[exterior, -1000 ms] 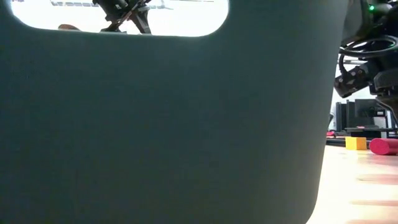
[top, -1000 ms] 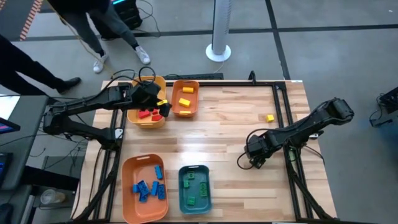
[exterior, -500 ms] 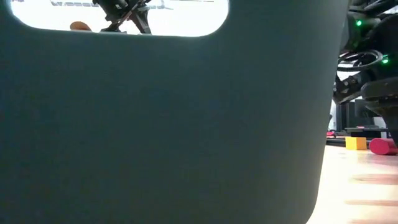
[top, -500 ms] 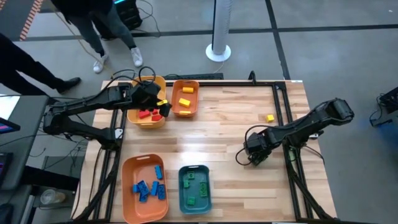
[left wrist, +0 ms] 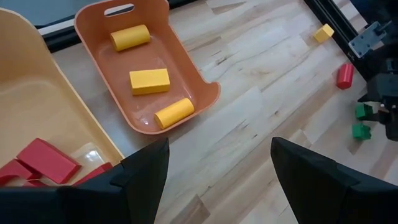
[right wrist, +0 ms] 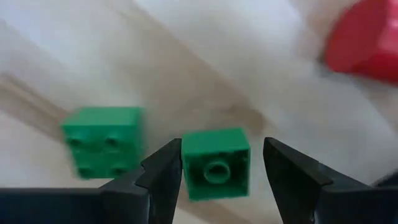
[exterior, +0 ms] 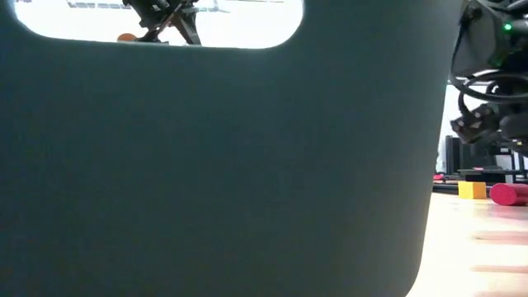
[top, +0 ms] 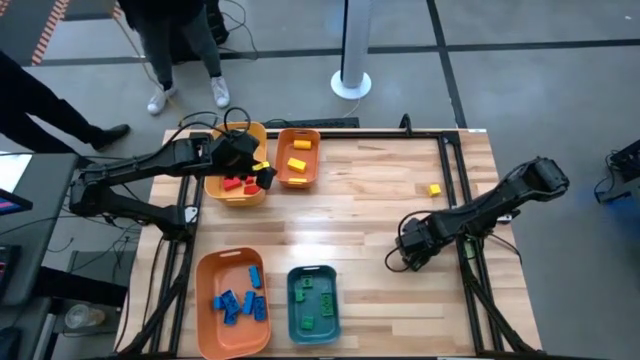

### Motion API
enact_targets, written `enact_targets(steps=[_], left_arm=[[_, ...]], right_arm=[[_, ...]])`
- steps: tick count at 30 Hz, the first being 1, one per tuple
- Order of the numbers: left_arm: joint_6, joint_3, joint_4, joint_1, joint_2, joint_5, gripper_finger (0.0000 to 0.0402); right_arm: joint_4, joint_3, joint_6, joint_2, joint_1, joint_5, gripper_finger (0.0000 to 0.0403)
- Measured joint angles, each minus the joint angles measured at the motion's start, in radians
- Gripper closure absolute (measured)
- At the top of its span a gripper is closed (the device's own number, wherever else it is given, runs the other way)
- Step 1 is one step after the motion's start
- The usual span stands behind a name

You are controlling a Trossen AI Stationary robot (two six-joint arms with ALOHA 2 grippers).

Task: Sort blocks
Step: Put the green game piece into the blue bin

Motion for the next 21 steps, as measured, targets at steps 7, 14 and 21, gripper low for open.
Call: enact_targets(steps=[7, 14, 21], left_arm=[[0.004, 0.0, 0.0, 0.0, 0.0, 0.0, 0.0127], [0.026, 0.0, 0.0, 0.0, 0.0, 0.026, 0.0127], [0.118, 0.0, -0.002, -0.016, 0.0, 0.089, 0.0127]], right_arm=[[0.027, -0.024, 0.005, 0.0, 0.009, -0.016, 0.0189], [0.055, -0.02, -0.041, -0.01, 0.009, -0.02, 0.0286], [0.058, 0.045, -0.083, -0.112, 0.009, 0.053, 0.0295]])
